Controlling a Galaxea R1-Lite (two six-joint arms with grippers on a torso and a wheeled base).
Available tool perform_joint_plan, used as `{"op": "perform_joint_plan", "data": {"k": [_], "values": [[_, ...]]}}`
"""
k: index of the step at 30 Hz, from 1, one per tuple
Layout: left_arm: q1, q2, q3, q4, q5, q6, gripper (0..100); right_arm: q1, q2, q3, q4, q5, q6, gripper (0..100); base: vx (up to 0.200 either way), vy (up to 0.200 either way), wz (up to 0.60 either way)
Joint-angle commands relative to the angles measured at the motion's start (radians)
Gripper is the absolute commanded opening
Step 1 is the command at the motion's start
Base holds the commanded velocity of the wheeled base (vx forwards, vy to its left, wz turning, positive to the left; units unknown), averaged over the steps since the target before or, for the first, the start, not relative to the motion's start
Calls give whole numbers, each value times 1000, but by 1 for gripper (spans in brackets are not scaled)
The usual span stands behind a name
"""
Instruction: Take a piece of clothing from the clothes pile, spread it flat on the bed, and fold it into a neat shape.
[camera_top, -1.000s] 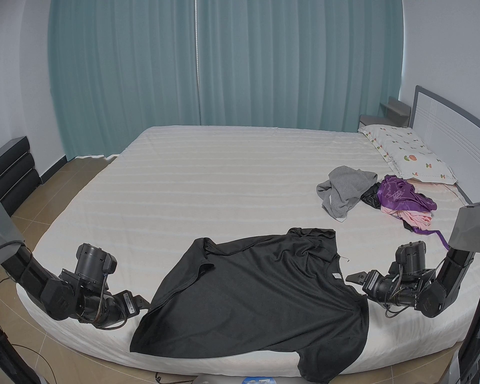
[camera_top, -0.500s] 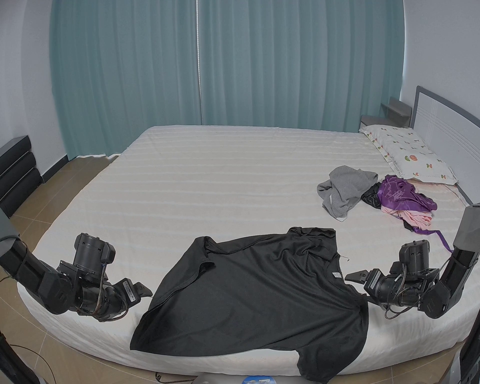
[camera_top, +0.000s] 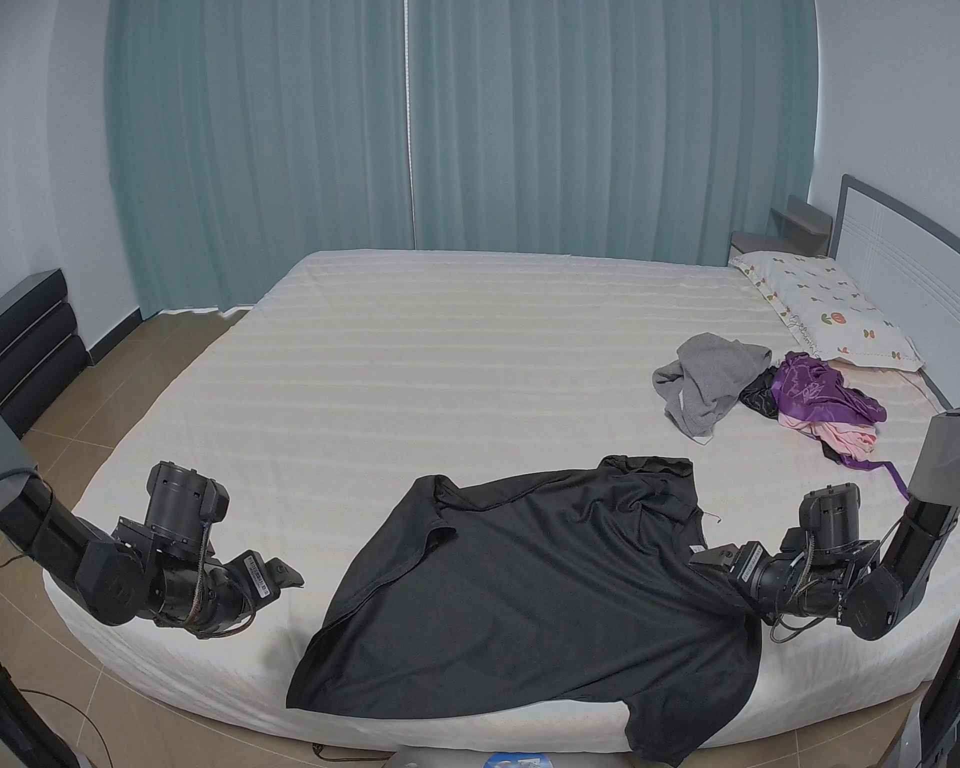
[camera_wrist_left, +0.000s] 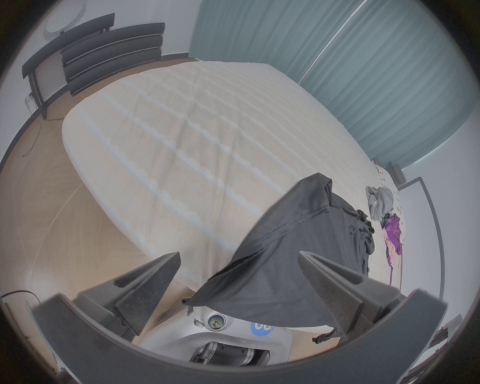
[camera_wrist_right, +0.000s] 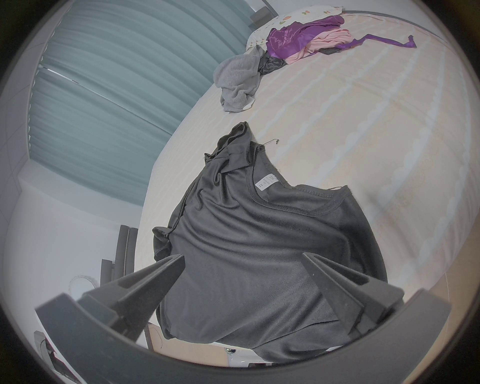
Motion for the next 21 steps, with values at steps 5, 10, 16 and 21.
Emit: {"op": "perform_joint_plan", "data": {"k": [5,10,16,21], "values": [[-2,4,-1,-6,1,-10,100,1,3,1,0,0,2,100,0,0,0],[-10,4,0,-6,1,-12,100,1,5,1,0,0,2,100,0,0,0],[-36,41,-49,-20,0,-13,100,4,11,0,0,0,2,100,0,0,0],[-56,131,-170,-21,11,-7,100,16,12,1,-2,-3,2,100,0,0,0]]}}
